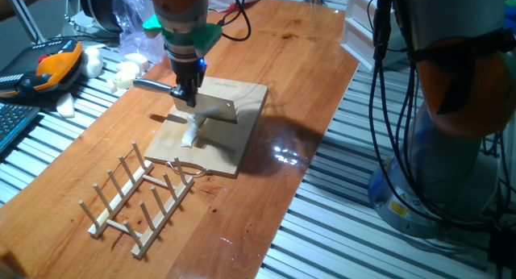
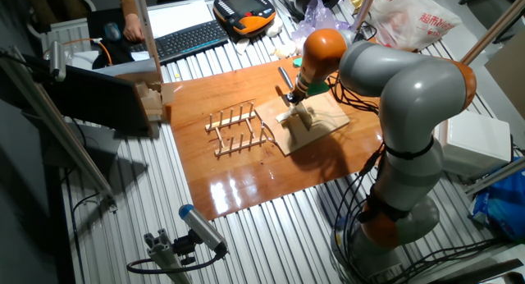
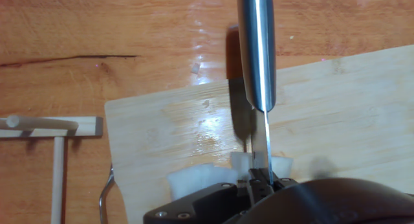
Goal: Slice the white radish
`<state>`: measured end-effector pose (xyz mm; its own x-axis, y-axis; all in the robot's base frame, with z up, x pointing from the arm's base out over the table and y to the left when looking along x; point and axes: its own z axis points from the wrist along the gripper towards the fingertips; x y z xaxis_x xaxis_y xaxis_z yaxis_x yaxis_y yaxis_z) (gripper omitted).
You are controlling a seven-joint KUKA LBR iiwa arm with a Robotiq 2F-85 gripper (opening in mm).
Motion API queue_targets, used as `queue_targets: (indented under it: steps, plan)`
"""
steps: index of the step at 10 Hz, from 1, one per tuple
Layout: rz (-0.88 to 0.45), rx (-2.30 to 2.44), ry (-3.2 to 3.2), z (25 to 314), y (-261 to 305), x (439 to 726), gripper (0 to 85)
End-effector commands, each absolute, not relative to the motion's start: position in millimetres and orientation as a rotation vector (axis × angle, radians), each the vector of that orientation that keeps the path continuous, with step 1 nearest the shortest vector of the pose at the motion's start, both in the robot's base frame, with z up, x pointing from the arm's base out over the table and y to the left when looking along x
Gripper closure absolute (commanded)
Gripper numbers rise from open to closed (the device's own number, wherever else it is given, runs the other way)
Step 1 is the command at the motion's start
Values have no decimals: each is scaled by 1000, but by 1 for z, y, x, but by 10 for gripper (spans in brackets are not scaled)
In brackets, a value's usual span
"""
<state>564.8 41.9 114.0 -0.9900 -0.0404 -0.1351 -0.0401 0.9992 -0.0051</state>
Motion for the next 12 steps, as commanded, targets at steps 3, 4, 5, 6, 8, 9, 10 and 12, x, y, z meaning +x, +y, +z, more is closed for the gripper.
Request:
queue_targets:
  steps: [3,4,5,6,8,9,10,12]
  plan:
    - [-4,-65,3007,113,41,564,850]
    - [-4,-65,3006,112,41,564,850]
    - [-4,-65,3006,111,40,564,850]
    - [-2,-67,3002,109,40,564,850]
    - [4,-74,2994,103,39,565,850]
    - [11,-73,2994,101,39,565,850]
    - [11,-73,2993,99,40,564,850]
    - [25,-70,2983,92,41,564,850]
